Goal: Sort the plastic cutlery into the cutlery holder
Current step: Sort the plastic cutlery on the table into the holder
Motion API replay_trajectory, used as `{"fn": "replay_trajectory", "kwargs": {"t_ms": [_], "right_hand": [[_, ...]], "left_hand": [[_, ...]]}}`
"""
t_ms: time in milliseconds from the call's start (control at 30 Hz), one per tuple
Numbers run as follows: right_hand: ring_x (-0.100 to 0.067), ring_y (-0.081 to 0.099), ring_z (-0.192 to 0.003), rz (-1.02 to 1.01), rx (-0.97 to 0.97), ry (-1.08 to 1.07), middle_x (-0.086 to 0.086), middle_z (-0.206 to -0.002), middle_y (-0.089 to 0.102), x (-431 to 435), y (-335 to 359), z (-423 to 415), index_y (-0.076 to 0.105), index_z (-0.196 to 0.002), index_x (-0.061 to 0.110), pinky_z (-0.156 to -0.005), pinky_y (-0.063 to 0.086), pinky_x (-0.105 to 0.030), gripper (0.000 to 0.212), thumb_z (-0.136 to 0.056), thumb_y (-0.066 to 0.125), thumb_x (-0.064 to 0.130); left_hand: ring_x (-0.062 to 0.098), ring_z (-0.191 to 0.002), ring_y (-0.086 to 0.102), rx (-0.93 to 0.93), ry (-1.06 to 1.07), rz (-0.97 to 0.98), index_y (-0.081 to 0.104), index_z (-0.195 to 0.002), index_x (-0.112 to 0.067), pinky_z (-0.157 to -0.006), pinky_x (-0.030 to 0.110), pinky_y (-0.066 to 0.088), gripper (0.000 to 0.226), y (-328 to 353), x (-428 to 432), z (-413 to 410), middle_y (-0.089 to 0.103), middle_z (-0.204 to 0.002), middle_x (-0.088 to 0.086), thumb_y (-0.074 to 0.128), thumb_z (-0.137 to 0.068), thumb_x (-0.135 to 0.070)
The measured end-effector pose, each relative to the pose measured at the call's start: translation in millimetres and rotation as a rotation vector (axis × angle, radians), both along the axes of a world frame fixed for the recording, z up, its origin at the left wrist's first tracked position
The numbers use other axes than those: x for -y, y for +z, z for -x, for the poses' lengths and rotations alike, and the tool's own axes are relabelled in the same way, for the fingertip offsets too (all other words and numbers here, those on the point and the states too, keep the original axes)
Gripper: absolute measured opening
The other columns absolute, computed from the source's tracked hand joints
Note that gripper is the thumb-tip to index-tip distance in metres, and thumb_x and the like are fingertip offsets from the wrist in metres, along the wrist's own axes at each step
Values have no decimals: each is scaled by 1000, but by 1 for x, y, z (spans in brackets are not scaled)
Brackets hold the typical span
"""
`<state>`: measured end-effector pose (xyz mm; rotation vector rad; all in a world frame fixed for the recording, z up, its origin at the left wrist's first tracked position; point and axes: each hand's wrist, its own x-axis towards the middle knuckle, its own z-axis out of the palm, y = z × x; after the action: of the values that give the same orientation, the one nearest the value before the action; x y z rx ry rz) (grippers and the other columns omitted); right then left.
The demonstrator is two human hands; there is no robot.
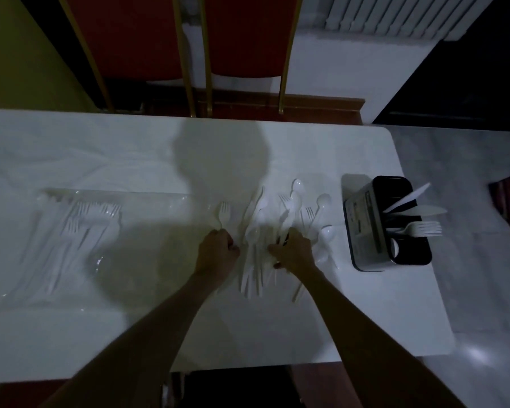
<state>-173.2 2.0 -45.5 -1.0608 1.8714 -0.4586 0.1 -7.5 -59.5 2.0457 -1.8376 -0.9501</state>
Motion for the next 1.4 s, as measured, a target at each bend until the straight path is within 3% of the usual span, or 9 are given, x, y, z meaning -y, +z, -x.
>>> {"fn": "replay_trajectory", "kwargs": {"t_ms": [67, 167, 400, 633, 900, 1033, 1200, 1400], "right_hand": [[-17, 65, -69, -5, 33, 34, -8, -92, 63, -2, -1, -6, 56, -110, 2, -52, 59, -27, 34, -83, 73, 12], [-24, 72, -79, -43, 11, 77, -13, -99, 71, -5, -8, -11, 64, -107, -1, -54, 59, -26, 36, -79, 78, 17], [-21, 69, -65, -4, -172, 125, -12, -79, 72, 0, -8, -7, 68, -89, 0, -68, 60, -30, 29, -81, 75, 27], [-25, 72, -70, 3, -202, 8, -10, -76, 69, -2, -9, 5, 66, -85, 2, -71, 61, -36, 26, -83, 72, 27], [-26, 72, -65, 28, -148, -55, -13, -82, 72, -2, -8, 17, 63, -95, 2, -70, 61, -41, 25, -81, 74, 20], [-27, 72, -63, 1, -110, -41, -15, -78, 72, -4, -5, 17, 63, -82, 5, -67, 62, -41, 15, -82, 73, 17], [-16, 68, -53, -51, -150, -32, -11, -78, 72, -3, -9, 11, 64, -87, 4, -58, 61, -30, 23, -79, 78, 21], [-28, 73, -70, -143, -182, 26, -16, -85, 72, 6, -5, 7, 65, -95, -3, -68, 62, -38, 29, -81, 76, 19]], "left_hand": [[23, -78, 58, 12, 18, 1, 62, -80, -6, -65, 26, 38, 11, 1, -2, 1, 57, -81, 7, 65, -81, -16], [23, -79, 58, 21, 39, -9, 65, -79, -5, -65, 25, 37, 11, 1, -5, 2, 61, -84, 10, 64, -81, -15], [27, -82, 60, 18, 26, -3, 66, -86, -4, -66, 27, 39, 15, 1, -7, -1, 62, -89, 13, 65, -83, -18], [21, -77, 50, -44, -16, 47, 60, -89, -6, -67, 26, 36, 19, 2, 2, -1, 50, -87, 5, 67, -82, -22], [31, -86, 59, 78, -109, 29, 60, -87, -1, -75, 37, 46, 18, 6, 9, 9, 62, -87, 16, 58, -83, -18], [24, -74, 63, 12, -10, -40, 65, -81, -1, -67, 31, 50, 17, 15, 9, 6, 66, -78, 12, 62, -78, -18], [16, -60, 55, -107, 111, -75, 59, -71, -10, -54, 23, 41, 14, 22, -3, -6, 59, -65, 2, 70, -74, -18], [19, -62, 58, -131, 134, -51, 55, -74, -11, -51, 18, 40, 18, 19, -12, -24, 60, -67, 2, 73, -74, -13]]}}
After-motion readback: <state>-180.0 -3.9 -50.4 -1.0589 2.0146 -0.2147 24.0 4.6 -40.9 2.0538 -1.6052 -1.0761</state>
